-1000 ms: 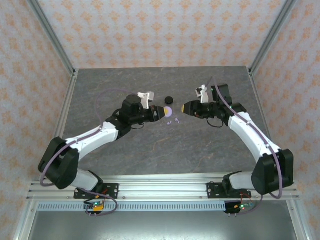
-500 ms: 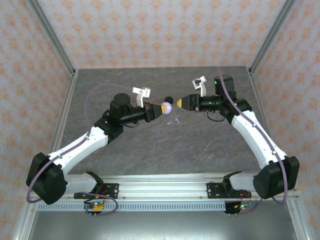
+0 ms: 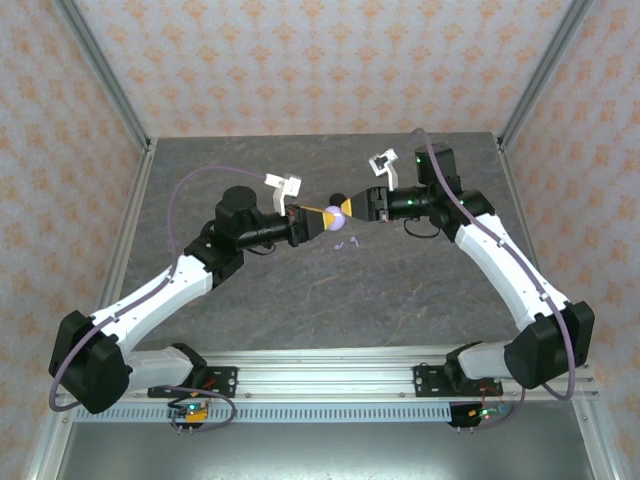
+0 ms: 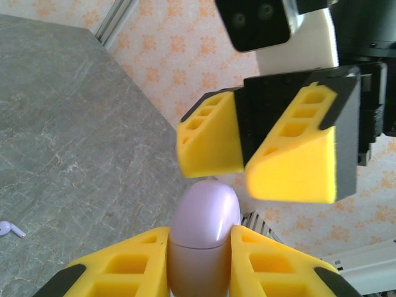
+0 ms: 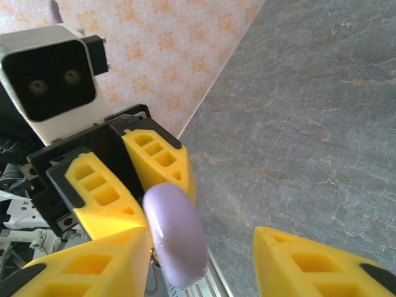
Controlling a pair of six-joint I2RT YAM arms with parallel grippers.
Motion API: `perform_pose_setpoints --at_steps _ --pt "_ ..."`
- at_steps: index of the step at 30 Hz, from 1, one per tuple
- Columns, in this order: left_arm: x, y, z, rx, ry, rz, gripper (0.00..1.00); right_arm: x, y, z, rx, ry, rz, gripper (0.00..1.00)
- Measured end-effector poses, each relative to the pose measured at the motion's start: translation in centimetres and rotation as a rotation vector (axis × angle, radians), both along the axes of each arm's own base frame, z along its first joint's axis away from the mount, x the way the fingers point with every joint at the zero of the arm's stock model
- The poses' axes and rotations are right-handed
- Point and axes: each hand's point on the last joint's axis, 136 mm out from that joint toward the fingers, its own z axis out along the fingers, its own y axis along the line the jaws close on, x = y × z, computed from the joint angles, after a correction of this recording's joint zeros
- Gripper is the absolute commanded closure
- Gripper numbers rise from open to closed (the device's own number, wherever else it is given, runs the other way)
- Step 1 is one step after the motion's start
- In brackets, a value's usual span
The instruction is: Insert the wireless bluetooth earbuds into the charging case
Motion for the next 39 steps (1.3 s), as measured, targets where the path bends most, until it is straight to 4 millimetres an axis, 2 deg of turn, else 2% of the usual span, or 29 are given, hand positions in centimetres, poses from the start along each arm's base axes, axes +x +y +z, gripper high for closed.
perform_pose_setpoints --at_steps 21,29,34,39 --pt "0.0 0.1 0.2 -0.003 -0.005 0.002 0.77 -1.2 0.9 -0.3 0.006 0.025 0.07 0.65" --pt "0.0 0.1 0.2 -0.003 -0.005 0.003 0.76 -1.3 1.1 -0.1 0.01 0.027 0.081 0.77" --pt "0.0 0.1 0.2 -0.003 -0.005 0.003 0.68 -1.3 1.0 -0.1 0.007 0.031 0.078 0.78" --pt "-0.1 0.1 0.3 0.005 -0.027 -0.006 0.65 -1.4 1.0 0.0 0.005 0.031 0.082 0.78"
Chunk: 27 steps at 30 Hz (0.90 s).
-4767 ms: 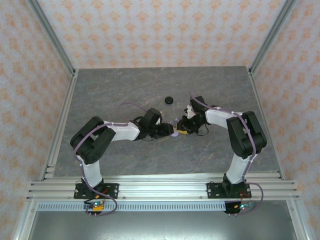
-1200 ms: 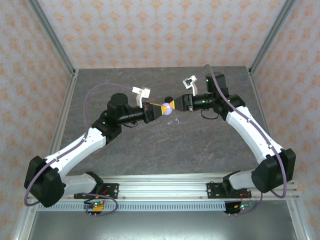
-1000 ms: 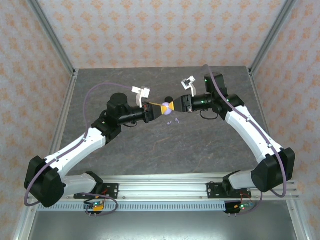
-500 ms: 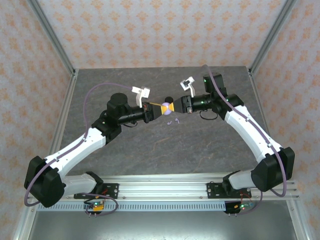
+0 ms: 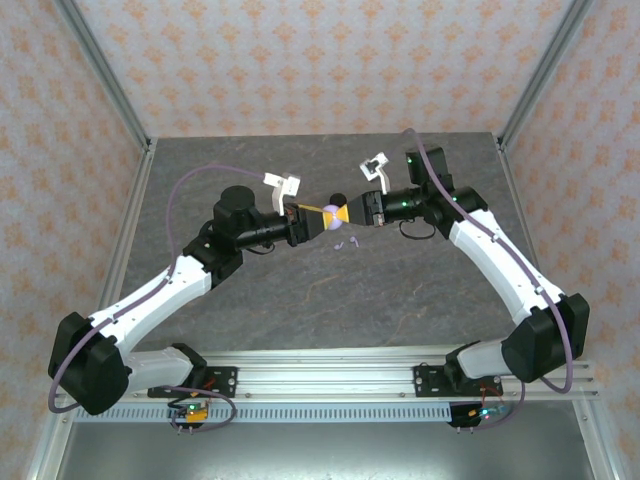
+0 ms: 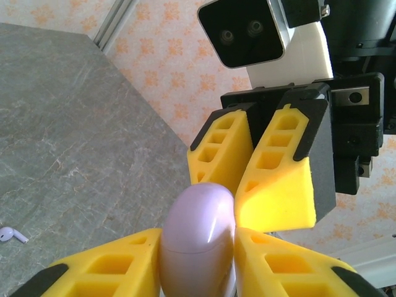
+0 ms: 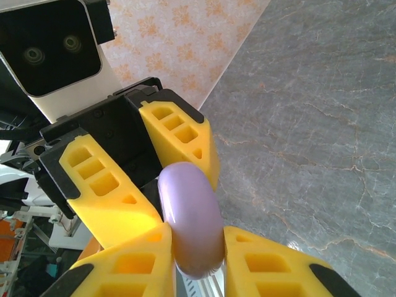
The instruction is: Insert the wireless bluetooth earbuds into the charging case
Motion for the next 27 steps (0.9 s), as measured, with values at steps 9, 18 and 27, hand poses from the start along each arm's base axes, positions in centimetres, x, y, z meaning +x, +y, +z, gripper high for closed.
perform_pose_setpoints --at_steps 9,18,27 --pt "-0.5 -0.1 -0.1 0.009 -0.01 -0.029 0.6 -0.1 0.0 0.3 0.0 -0.007 0.005 0.78" --pt "-0.9 -0.2 -0.6 0.023 0.009 -0.05 0.56 -0.1 0.0 0.4 -0.001 -0.006 0.005 0.77" --pt "-1.4 -0.7 -0.1 0.025 -0.001 -0.075 0.57 -0.2 0.0 0.5 0.0 -0.007 0.009 0.77"
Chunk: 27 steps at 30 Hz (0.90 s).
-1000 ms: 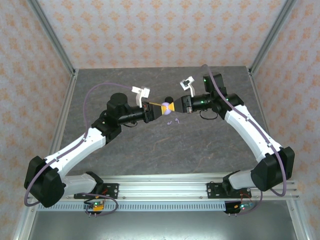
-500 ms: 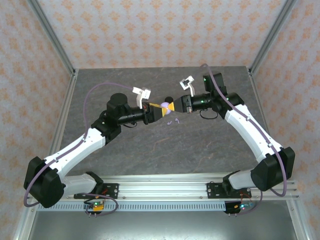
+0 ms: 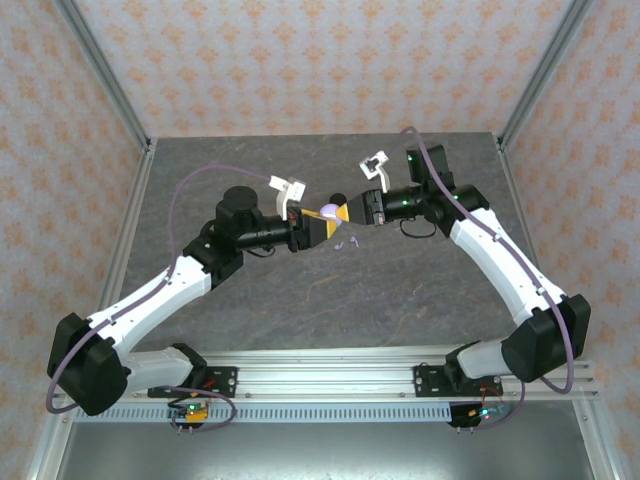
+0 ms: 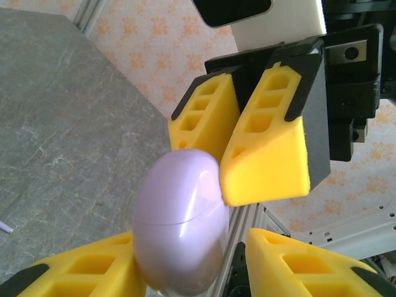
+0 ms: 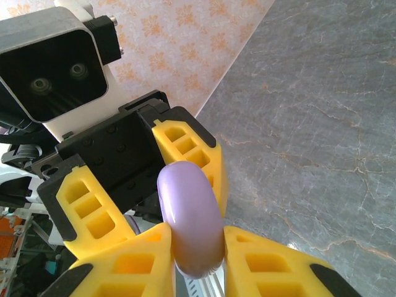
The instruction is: Insert the wireless bluetooth earbuds into the charging case
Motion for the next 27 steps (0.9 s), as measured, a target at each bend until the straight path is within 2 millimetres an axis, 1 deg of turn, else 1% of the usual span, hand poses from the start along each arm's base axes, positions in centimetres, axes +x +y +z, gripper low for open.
perform_pose_setpoints --at_steps 15,17,19,20,22,25,27 --pt "0.12 -0.58 -0.47 0.009 0.013 -0.022 0.65 -0.48 -0.12 -0.39 -0.011 0.008 0.016 0.77" --pt "0.16 -0.61 -0.55 0.01 0.015 -0.022 0.69 -0.49 -0.13 -0.41 -0.012 0.007 0.017 0.77" --pt "0.18 -0.63 -0.62 0.011 0.018 -0.022 0.76 -0.46 -0.15 -0.43 -0.013 0.006 0.016 0.76" --pt "0.17 -0.63 -0.62 0.01 0.021 -0.022 0.78 -0.45 -0.15 -0.44 -0.013 0.003 0.016 0.75" --pt "0.16 -0.63 -0.65 0.011 0.022 -0.022 0.81 -0.43 -0.16 -0.45 -0.015 -0.001 0.016 0.68" --pt "0.17 -0.63 -0.67 0.013 0.018 -0.022 0.8 -0.32 -0.24 -0.64 -0.026 0.0 0.007 0.56" --pt "0.04 -0.76 -0.67 0.016 0.012 -0.027 0.8 -0.15 -0.31 -0.9 -0.042 0.003 -0.009 0.51"
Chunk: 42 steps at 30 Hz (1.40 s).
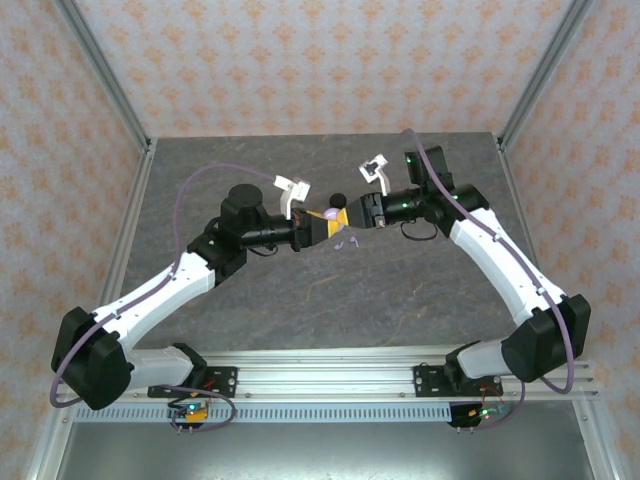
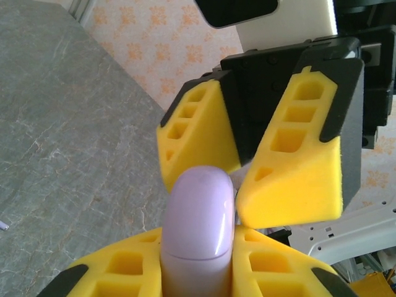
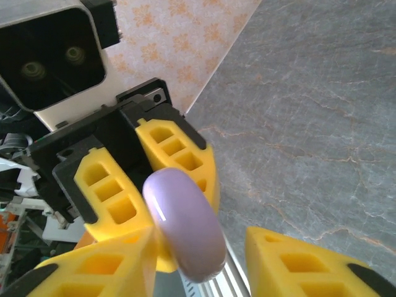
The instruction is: Insert the wireless bluetooth earbuds into the charging case
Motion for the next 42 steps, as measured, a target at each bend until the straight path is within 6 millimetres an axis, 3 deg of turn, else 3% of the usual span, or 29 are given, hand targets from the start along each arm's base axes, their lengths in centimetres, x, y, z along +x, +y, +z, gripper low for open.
perform_pose_setpoints --at_steps 6,14,21,32,42 --pt "0.2 0.3 -0.2 0.025 -0.08 0.024 0.83 0.3 -0.8 -0.1 -0.051 -0.029 -0.064 0.48" --pt "-1.2 0.7 -2.3 0.052 -0.295 0.026 0.86 -0.3 -1.6 0.8 -0.08 -0.06 -0.084 0.47" --pt "-1.8 0.3 -1.0 0.053 -0.499 0.001 0.86 -1.5 -1.4 0.6 -0.099 -0.066 -0.043 0.45" --pt "-2.1 0.0 -0.7 0.065 -0.585 -0.01 0.86 -2.8 -1.0 0.1 -0.119 -0.068 0.009 0.42" --pt "-2.5 -0.3 -0.7 0.064 -0.596 -0.024 0.86 -2.7 -1.1 0.2 -0.126 -0.075 0.004 0.4"
